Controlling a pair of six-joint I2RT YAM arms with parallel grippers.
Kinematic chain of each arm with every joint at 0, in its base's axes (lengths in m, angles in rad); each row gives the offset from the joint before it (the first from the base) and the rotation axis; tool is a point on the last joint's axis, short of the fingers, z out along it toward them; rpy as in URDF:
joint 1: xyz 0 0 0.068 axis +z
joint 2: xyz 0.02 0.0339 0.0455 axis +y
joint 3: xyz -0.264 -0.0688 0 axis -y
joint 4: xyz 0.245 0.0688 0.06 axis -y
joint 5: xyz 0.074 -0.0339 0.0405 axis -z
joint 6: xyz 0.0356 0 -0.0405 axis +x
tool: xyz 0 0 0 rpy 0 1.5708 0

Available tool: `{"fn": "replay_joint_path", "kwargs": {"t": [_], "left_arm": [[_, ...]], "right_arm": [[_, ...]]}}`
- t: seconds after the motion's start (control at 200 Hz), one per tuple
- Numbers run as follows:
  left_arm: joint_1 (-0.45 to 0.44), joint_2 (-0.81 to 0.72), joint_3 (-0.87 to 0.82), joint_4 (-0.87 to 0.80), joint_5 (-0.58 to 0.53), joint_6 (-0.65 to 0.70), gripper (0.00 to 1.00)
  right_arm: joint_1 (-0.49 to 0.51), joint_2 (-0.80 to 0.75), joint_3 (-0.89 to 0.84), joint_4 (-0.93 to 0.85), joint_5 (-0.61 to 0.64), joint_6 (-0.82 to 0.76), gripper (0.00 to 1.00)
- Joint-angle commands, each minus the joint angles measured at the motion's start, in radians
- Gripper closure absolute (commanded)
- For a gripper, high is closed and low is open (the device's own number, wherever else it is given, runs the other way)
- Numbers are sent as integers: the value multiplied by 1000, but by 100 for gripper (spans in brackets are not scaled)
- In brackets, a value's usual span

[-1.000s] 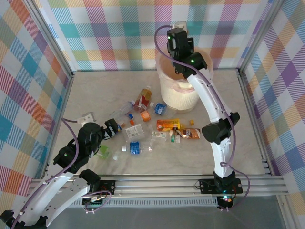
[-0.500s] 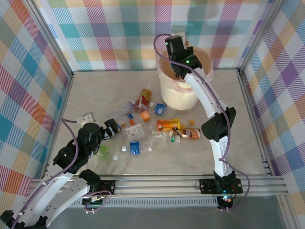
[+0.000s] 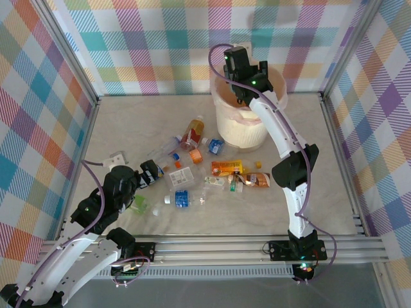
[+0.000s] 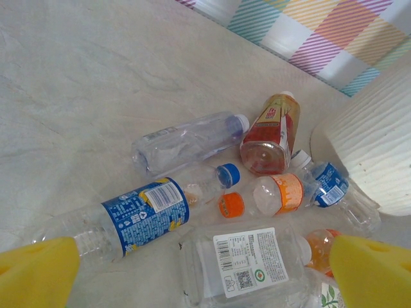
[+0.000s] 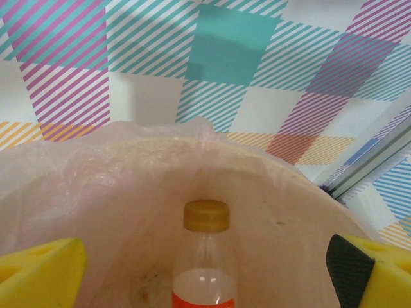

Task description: Put the plastic bottles in the bin

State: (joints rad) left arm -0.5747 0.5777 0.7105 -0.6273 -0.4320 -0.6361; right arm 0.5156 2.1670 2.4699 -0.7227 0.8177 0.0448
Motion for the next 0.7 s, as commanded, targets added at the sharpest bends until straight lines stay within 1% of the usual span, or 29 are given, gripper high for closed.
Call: {"fn": "replay_joint_path", "kwargs": {"t": [0.0, 0.18, 0.27, 0.35, 0.43, 0.55, 0.695], "left_arm": [[-1, -13, 23, -9, -21, 3, 0], [-1, -13, 19, 0, -17, 4, 0], [0, -10, 20, 4, -12, 2, 0], [-1, -10, 21, 5, -12, 1, 0], [0, -12, 21, 4, -11, -1, 0], [-1, -12, 21, 2, -13, -3, 0], [-1, -14, 20, -2, -17, -8, 0]], "right_arm": [[1, 4, 56, -20, -10, 26, 4], [29, 9, 99, 0, -45, -9, 7], [41, 31, 150, 7, -59, -50, 5], [43, 54, 187, 17, -75, -90, 0], [43, 71, 202, 48, -81, -134, 0], [41, 95, 212, 91, -75, -213, 0], [33, 113, 219, 88, -35, -232, 0]]}}
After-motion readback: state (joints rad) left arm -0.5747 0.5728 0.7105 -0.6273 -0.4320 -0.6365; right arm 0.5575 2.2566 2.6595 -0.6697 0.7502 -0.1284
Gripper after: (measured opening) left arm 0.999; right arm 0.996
